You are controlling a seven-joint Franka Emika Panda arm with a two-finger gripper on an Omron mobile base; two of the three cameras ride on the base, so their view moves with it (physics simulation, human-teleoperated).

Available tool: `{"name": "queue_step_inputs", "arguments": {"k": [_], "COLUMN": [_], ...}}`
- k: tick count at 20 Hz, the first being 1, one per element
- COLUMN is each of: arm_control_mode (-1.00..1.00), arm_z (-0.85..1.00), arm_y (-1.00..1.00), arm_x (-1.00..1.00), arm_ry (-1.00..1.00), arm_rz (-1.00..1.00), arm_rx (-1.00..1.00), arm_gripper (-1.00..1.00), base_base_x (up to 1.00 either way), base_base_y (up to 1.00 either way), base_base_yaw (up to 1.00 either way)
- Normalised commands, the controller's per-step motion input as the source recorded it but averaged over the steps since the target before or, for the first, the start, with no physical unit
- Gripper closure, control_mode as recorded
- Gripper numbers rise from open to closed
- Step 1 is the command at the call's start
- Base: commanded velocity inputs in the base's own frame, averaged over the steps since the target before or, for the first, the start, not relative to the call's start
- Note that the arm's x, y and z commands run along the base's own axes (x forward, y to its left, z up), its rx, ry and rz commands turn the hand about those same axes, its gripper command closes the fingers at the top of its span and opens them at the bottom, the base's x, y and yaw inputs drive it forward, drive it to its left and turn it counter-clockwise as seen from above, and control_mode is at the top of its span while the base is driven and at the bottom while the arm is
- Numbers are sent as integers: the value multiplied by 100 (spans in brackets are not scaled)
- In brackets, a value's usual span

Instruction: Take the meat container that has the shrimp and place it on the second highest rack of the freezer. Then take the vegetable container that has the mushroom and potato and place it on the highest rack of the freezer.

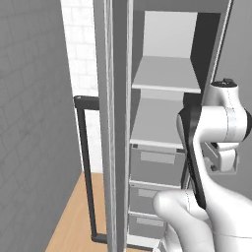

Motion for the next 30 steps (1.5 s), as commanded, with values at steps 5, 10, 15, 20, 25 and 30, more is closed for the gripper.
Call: {"name": "queue_step_inputs", "arguments": {"k": [5, 10, 15, 20, 25, 30], "arm_control_mode": [-100, -100, -100, -100, -100, -100], "arm_z": [11, 17, 7, 27, 24, 39], "arm_y": [14, 24, 14, 21, 9, 19], "arm_x": [0, -3, -12, 2, 22, 60], "arm_ry": [-12, -18, -14, -22, -27, -14], "arm_rz": [0, 0, 0, 0, 0, 0], "arm_rx": [0, 0, -1, 0, 0, 0], "arm_gripper": [100, 100, 100, 100, 100, 100], "base_base_x": [0, 0, 0, 0, 0, 0], "base_base_y": [0, 0, 0, 0, 0, 0], "base_base_yaw": [0, 0, 0, 0, 0, 0]}}
